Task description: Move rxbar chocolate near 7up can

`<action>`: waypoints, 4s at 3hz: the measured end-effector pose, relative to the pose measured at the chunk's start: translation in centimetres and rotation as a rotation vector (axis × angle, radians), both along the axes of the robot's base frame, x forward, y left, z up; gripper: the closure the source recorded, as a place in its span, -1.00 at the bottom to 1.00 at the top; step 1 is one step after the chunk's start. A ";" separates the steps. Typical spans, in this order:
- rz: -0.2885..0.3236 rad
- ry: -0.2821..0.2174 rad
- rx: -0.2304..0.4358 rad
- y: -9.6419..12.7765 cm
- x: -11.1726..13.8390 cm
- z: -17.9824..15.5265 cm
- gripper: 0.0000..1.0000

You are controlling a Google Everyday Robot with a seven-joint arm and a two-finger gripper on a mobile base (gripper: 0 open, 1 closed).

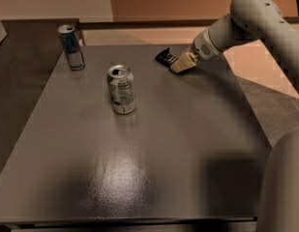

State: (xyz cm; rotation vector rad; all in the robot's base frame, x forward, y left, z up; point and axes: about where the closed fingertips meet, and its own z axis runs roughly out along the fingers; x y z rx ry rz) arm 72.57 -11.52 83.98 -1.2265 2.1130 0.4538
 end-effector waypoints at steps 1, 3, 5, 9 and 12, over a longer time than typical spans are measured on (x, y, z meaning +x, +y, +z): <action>-0.004 0.005 -0.006 -0.4 -0.1 -0.3 0.77; 0.000 -0.060 0.005 -0.6 -1.2 2.7 1.00; 0.048 -0.166 0.040 -0.2 -2.7 8.5 1.00; 0.131 -0.249 0.031 -0.5 -5.1 15.9 1.00; 0.327 -0.081 -0.036 5.0 -8.6 8.7 1.00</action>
Offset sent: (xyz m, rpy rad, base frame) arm -0.0122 -0.0170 0.0231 -0.0112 -0.0547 -0.0208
